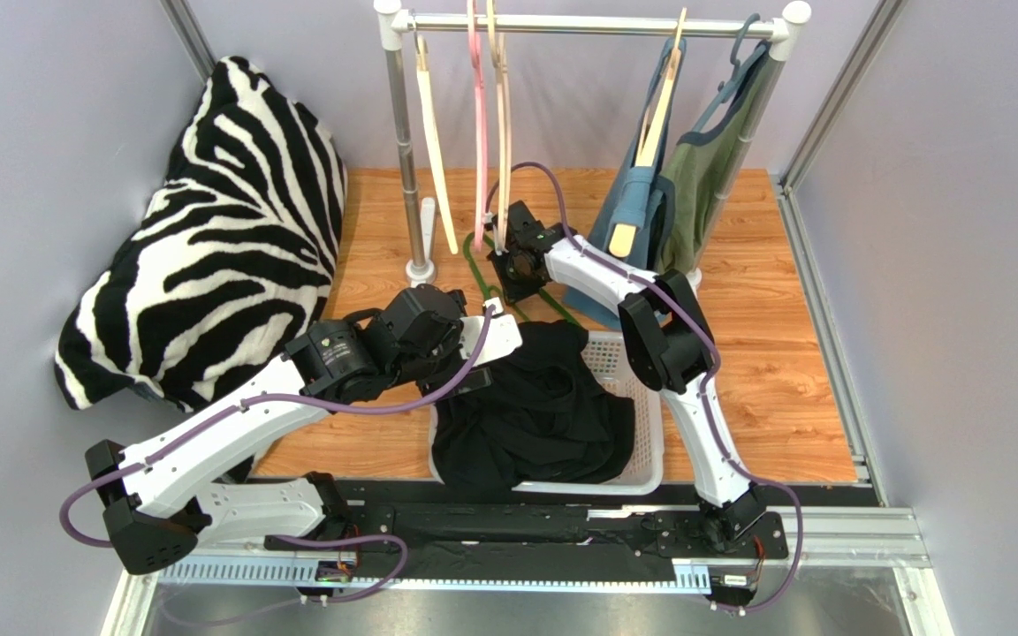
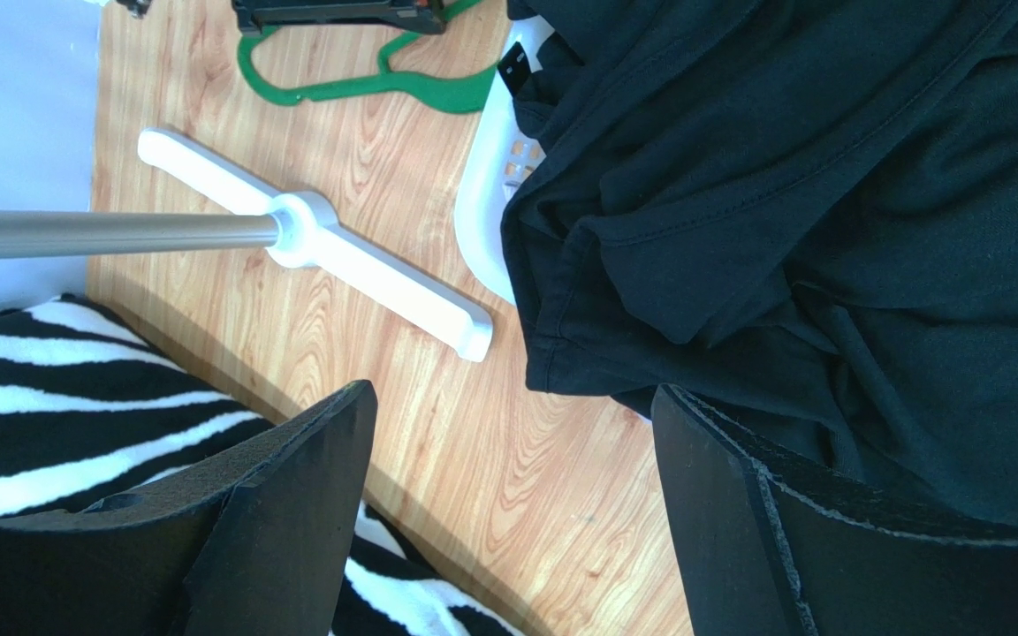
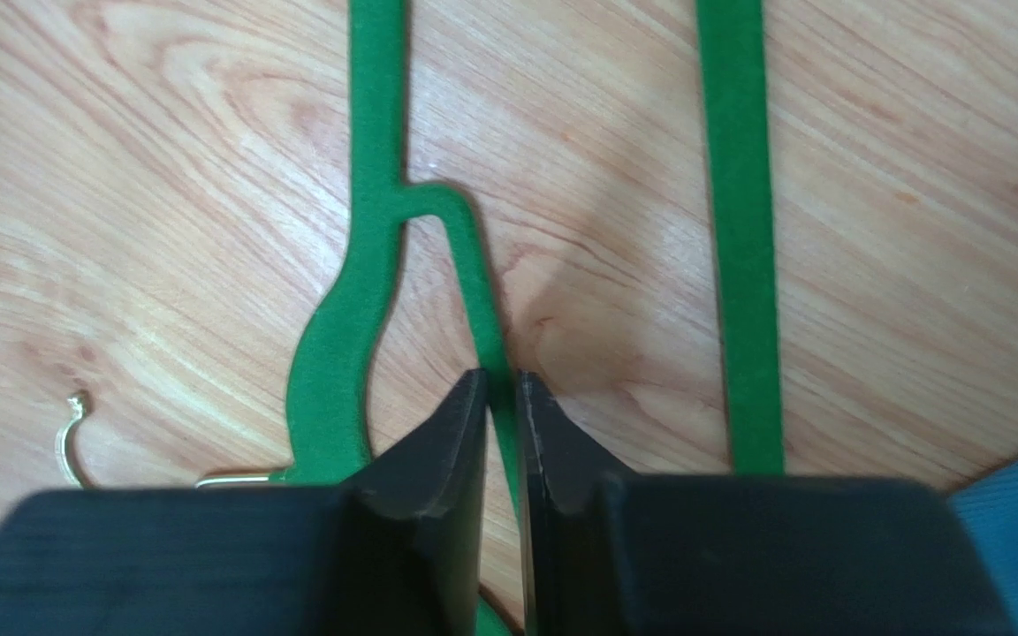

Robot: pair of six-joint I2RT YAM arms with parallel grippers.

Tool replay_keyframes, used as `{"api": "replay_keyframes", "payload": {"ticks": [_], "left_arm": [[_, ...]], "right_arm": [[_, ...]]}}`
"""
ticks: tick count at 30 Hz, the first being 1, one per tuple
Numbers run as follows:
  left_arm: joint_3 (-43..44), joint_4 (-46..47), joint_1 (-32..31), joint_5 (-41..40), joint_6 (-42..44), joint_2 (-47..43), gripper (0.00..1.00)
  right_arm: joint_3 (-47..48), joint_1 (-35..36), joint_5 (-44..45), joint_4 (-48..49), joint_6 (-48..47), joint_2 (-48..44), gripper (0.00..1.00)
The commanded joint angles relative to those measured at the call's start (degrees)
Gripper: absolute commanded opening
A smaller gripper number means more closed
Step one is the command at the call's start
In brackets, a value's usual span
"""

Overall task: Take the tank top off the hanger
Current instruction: Pick up the hanger at the center of the board.

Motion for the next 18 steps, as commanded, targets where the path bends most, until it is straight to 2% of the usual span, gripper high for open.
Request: {"api": "replay_keyframes", "payload": {"ticks": [1,3,9,18], "left_arm": [[1.39,0.17,0.18,0.23,-0.19,-0.58,0.84],[1.21,0.17,0.18,-0.03,-0.19,-0.58,0.85],[1.04,0.26,0.18,-0.21,-0.37,-0.67,0.84],[0.60,0.61,0.18,-0.12,-0.37,-0.67,0.84]], "right_arm": [[-3.55,-0.39,-1.50,-0.77,-0.25,-1.75,0.03],[-5.56,-0.48,-1.50,0.99,-0.78,-3.86,0.00],[-11.10,-1.53,0.34,5.38,-2.10,-10.10,0.00],[-27.71,-2.94,2.37,16.19,-2.37,-24.78,0.00]]}}
